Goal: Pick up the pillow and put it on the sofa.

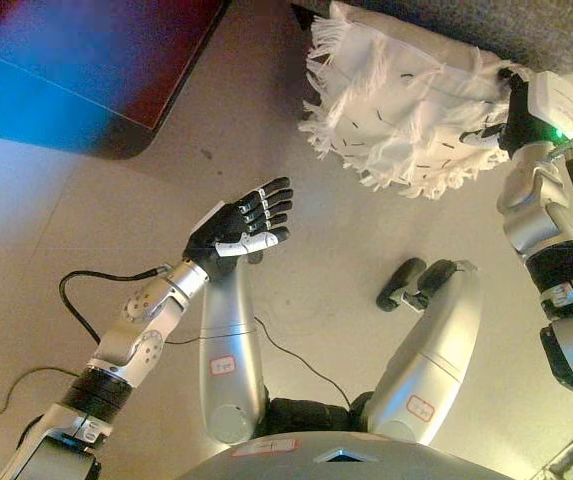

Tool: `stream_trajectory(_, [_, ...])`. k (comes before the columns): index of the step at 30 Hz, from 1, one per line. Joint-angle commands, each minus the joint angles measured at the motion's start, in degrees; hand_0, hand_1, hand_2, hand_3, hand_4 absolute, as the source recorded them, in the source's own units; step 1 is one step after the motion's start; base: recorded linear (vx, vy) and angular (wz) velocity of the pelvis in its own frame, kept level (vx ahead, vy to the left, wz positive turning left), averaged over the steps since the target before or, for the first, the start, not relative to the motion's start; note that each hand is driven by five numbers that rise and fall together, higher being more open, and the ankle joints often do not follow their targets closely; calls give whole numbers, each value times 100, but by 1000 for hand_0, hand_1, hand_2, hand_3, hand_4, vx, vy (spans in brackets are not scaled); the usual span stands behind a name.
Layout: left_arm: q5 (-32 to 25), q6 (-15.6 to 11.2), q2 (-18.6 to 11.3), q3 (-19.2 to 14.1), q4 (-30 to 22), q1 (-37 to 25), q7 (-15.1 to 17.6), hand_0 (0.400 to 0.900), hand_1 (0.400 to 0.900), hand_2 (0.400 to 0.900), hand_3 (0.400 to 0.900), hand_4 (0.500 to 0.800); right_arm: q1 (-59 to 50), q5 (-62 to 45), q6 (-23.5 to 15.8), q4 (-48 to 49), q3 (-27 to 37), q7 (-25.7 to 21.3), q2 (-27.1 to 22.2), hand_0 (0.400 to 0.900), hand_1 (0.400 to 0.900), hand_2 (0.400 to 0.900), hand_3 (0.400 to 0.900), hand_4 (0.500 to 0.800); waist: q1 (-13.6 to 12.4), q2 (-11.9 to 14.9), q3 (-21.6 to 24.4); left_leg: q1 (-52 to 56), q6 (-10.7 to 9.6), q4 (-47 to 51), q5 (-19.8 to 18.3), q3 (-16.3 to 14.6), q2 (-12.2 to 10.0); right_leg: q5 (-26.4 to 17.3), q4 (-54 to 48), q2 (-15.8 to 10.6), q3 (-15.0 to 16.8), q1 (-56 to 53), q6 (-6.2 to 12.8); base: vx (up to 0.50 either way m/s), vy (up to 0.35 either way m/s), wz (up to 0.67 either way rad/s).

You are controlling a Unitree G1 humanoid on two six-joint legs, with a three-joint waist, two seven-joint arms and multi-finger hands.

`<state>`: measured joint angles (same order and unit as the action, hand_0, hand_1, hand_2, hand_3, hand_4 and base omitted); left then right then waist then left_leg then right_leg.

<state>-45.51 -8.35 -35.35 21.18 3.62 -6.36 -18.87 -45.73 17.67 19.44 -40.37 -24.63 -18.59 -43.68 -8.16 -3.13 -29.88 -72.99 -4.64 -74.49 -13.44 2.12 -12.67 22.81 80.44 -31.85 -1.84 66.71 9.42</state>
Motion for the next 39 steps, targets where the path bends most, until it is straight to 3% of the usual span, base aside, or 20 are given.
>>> stream_trajectory(1, [-185,-255,167,203,-411,144,-104,900,900,900,900,800,-711,285,501,-450,24,-351,-164,900,900,900,900,800,-150,-195,9,436,-69,-370,-626,600,-373,-717,-317,59,171,254,-253,31,18,3])
stream_trajectory(7, [-139,-216,248,306,-370,119,-83,900,900,900,900,800,-929,415,967,-704,-187,235,0,900,900,900,900,800,-197,-218,9,488,-80,-367,-594,615,-385,-733,-299,13,210,211,-259,27,18,2])
stream_trajectory(8, [-140,-210,268,324,-358,109,-88,900,900,900,900,800,-986,390,1039,-761,-240,346,19,522,522,522,522,573,-201,-228,9,500,-84,-365,-582,613,-385,-732,-286,8,215,201,-263,42,44,1])
stream_trajectory(9, [-156,-221,279,347,-337,98,-72,900,900,900,900,800,-1028,389,1129,-815,-268,481,53,400,400,400,400,500,-204,-231,9,514,-87,-359,-574,607,-382,-728,-278,7,219,190,-265,45,44,2])
stream_trajectory(10, [-186,-213,286,366,-313,86,-65,900,900,900,900,800,-1057,450,1221,-862,-290,649,96,400,400,400,400,500,-207,-234,9,531,-88,-363,-571,604,-388,-723,-269,2,229,171,-269,47,38,2])
stream_trajectory(17, [-257,-143,428,498,-328,26,66,900,900,900,900,800,-1139,244,1297,-803,-281,353,337,400,400,400,400,500,-220,-238,9,564,-94,-324,-526,597,-386,-739,-272,-8,259,129,-276,31,43,1])
stream_trajectory(30, [-333,-365,586,735,-332,-124,349,900,900,900,900,800,-1242,-10,1174,-690,-200,-342,450,400,400,400,400,500,-211,-271,9,610,-62,15,-449,406,-425,-850,-598,-22,155,17,-262,-16,46,1])
stream_trajectory(35, [-258,-504,607,768,-314,-144,476,900,900,900,900,800,-1305,-279,764,-665,-130,-740,445,400,400,400,400,500,-226,-273,9,818,-56,261,-427,302,-450,-925,-860,-14,32,-204,-246,-3,-2,-1])
stream_trajectory(39, [-286,-666,628,638,-262,-80,792,900,900,900,900,800,-1145,-296,357,-193,115,-1011,460,400,400,400,400,500,-194,-212,9,1220,-65,738,-340,171,-496,-1073,-1284,71,-161,-557,-227,-17,-35,-7])
